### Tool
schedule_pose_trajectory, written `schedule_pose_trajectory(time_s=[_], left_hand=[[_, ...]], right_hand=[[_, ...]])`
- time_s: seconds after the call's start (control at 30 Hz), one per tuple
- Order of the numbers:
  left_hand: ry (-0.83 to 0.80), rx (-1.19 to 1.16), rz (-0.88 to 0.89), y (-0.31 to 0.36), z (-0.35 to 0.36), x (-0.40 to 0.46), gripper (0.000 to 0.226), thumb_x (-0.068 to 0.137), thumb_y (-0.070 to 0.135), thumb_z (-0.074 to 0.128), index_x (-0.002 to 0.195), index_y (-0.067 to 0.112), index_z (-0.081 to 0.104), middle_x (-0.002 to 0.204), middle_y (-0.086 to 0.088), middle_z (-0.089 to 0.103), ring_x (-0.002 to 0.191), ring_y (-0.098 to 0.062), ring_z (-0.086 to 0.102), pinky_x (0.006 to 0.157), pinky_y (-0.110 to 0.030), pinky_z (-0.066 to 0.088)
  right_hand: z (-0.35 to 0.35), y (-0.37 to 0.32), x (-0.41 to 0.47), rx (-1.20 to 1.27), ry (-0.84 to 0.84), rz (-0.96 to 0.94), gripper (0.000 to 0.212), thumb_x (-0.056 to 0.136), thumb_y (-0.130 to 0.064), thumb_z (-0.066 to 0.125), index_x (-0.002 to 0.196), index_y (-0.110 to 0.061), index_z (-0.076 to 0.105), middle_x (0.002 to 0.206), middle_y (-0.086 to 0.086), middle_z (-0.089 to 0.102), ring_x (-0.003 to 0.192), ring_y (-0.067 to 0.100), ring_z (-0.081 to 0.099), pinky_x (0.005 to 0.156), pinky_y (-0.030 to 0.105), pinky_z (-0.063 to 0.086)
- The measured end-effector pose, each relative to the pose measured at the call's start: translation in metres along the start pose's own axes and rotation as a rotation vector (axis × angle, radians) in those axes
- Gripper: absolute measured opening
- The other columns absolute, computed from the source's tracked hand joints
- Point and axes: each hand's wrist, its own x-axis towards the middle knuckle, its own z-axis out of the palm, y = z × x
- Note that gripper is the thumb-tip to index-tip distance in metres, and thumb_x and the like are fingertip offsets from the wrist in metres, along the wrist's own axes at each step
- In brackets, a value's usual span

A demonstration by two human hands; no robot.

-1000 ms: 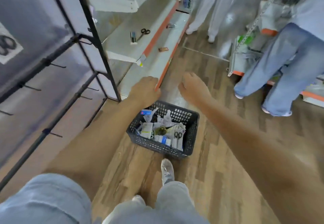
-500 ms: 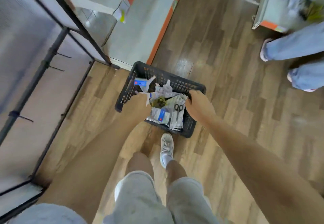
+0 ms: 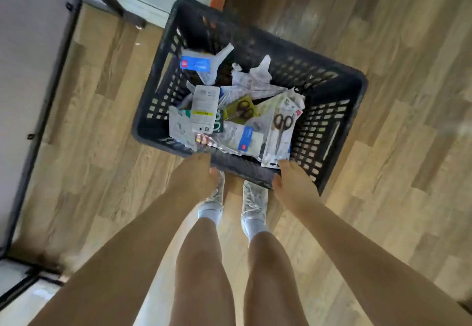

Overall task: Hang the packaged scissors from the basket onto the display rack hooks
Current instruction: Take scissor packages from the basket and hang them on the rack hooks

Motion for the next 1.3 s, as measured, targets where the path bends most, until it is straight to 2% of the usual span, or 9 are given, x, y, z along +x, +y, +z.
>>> schedule_pose_trajectory(time_s=[0.27,0.43,0.6,0.8,0.87,1.0,1.17,1.23,1.3], left_hand=[[0.039,-0.056,0.065,-0.002,0.048,0.13,0.026,0.095,0.019,0.045,0.113,0.001,0.053,0.118,-0.016,0.054,0.108,-0.032,0.051,0.08,-0.034,0.038],[-0.029,-0.045,0.108,0.002,0.068,0.211,0.025,0.095,0.022,0.048,0.11,0.002,0.054,0.116,-0.018,0.055,0.106,-0.032,0.053,0.076,-0.032,0.038],[-0.029,-0.002,0.153,0.01,0.087,0.274,0.028,0.093,0.022,0.051,0.115,0.004,0.052,0.11,-0.012,0.058,0.105,-0.032,0.055,0.075,-0.032,0.039],[0.134,0.127,0.187,0.012,0.088,0.329,0.026,0.096,0.026,0.048,0.11,0.006,0.056,0.112,-0.014,0.06,0.101,-0.032,0.058,0.077,-0.035,0.042],[0.145,0.121,0.212,0.013,0.082,0.342,0.031,0.096,0.025,0.05,0.119,0.005,0.055,0.119,-0.015,0.057,0.107,-0.031,0.056,0.084,-0.036,0.044],[0.175,0.062,0.25,0.014,0.076,0.363,0.027,0.093,0.024,0.052,0.109,0.003,0.059,0.115,-0.017,0.058,0.105,-0.031,0.054,0.081,-0.033,0.043],[0.029,0.142,0.218,0.024,0.083,0.358,0.038,0.093,0.037,0.053,0.072,0.006,0.05,0.08,-0.01,0.052,0.078,-0.022,0.048,0.061,-0.029,0.036],[-0.006,0.165,0.208,0.027,0.086,0.356,0.041,0.09,0.042,0.057,0.086,0.001,0.059,0.084,-0.014,0.054,0.081,-0.024,0.053,0.062,-0.03,0.037],[-0.017,0.12,0.192,0.027,0.088,0.355,0.052,0.086,0.041,0.063,0.111,-0.005,0.058,0.109,-0.02,0.06,0.101,-0.031,0.057,0.076,-0.034,0.045]], right_hand=[[0.068,0.031,0.117,0.089,0.003,0.037,0.035,0.098,-0.016,0.041,0.13,-0.003,0.043,0.131,0.016,0.046,0.116,0.031,0.049,0.093,0.038,0.042],[0.084,0.054,0.189,0.139,0.064,0.096,0.036,0.098,-0.017,0.042,0.129,0.001,0.044,0.13,0.017,0.047,0.115,0.032,0.048,0.087,0.038,0.042],[0.093,0.07,0.252,0.206,0.262,0.076,0.015,0.093,-0.012,0.045,0.102,-0.003,0.053,0.098,0.016,0.052,0.09,0.033,0.052,0.065,0.032,0.035],[0.092,0.07,0.301,-0.185,0.297,-0.236,0.039,0.096,-0.022,0.044,0.131,-0.006,0.047,0.131,0.013,0.049,0.12,0.03,0.043,0.093,0.036,0.036],[0.089,0.072,0.314,-0.358,0.238,-0.361,0.041,0.096,-0.033,0.044,0.129,-0.009,0.049,0.127,0.011,0.05,0.117,0.028,0.045,0.094,0.035,0.036],[0.089,0.074,0.329,-0.588,0.097,-0.539,0.048,0.093,-0.05,0.046,0.123,-0.014,0.053,0.121,0.006,0.051,0.112,0.024,0.047,0.09,0.035,0.04],[0.088,0.06,0.33,-0.657,0.13,-0.551,0.051,0.083,-0.051,0.059,0.114,-0.012,0.053,0.114,0.005,0.055,0.106,0.023,0.05,0.075,0.029,0.038],[0.09,0.057,0.329,-0.691,0.116,-0.52,0.049,0.081,-0.047,0.062,0.113,-0.011,0.053,0.112,0.006,0.056,0.104,0.024,0.052,0.074,0.029,0.038],[0.093,0.056,0.326,-0.729,0.105,-0.483,0.042,0.081,-0.04,0.061,0.112,-0.011,0.054,0.11,0.006,0.056,0.102,0.026,0.054,0.075,0.03,0.038]])
